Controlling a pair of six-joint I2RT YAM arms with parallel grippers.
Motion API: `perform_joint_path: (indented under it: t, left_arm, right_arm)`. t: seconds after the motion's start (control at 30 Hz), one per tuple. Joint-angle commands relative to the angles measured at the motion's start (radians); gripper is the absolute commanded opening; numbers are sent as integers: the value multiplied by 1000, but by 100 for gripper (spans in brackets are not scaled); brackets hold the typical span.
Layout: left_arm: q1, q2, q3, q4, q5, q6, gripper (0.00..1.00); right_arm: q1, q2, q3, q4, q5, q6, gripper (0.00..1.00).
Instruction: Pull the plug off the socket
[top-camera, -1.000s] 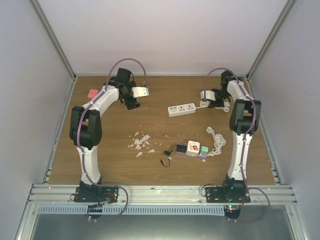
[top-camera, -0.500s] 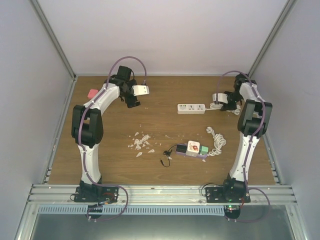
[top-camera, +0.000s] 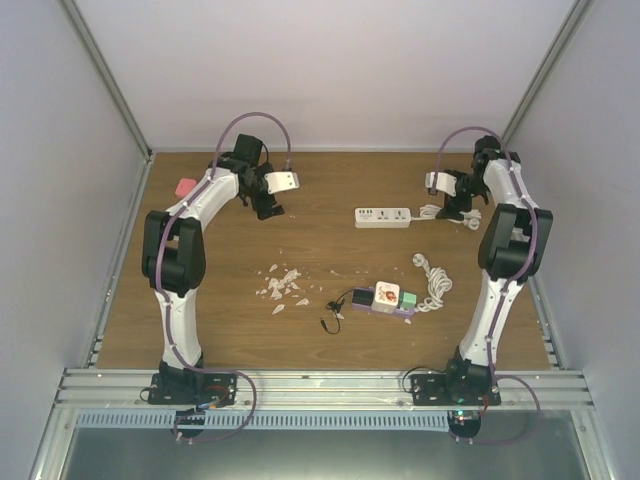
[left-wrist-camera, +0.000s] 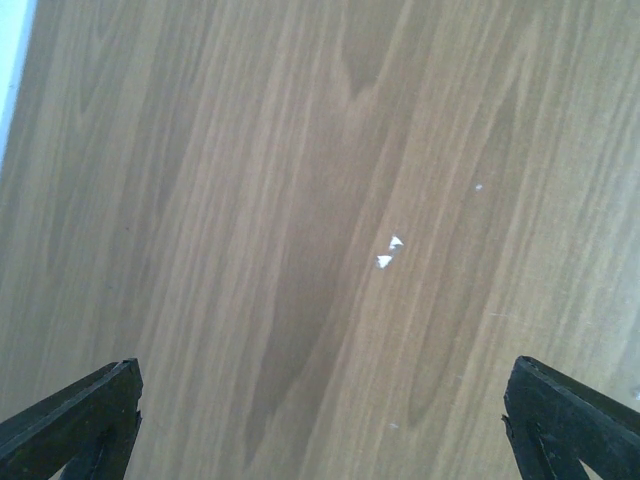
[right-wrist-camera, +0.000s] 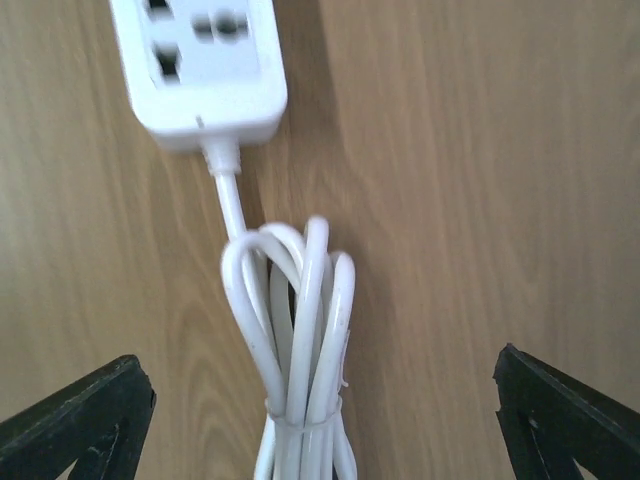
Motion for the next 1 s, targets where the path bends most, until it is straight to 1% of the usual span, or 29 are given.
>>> perform_joint_path:
  t: [0.0, 0.13, 0.23, 0.4, 0.57, 0.73, 0.97]
  left_arm:
    - [3, -66, -54, 20, 47, -41, 99]
    - [3, -104, -103, 61, 60, -79, 99]
    - [3, -130, -136, 90, 70, -102, 99]
    - [3, -167, -187, 122, 70, -121, 99]
    - [3, -203, -239, 144, 70, -130, 99]
    - [4, -220, -270, 151, 69, -131, 99]
    - [3, -243, -298, 167, 52, -128, 99]
  right_arm:
    - [9, -133, -55, -48, -132, 97, 95]
    - [27, -243, -147, -61, -231, 178, 96]
    - [49, -311, -210, -109, -299, 210, 97]
    - [95, -436, -336, -153, -350, 230, 98]
    - [165, -562, -477, -210, -337, 238, 100]
    - [260, -657, -620, -184, -290, 277, 100]
    - [370, -707, -745, -149, -235, 352, 100]
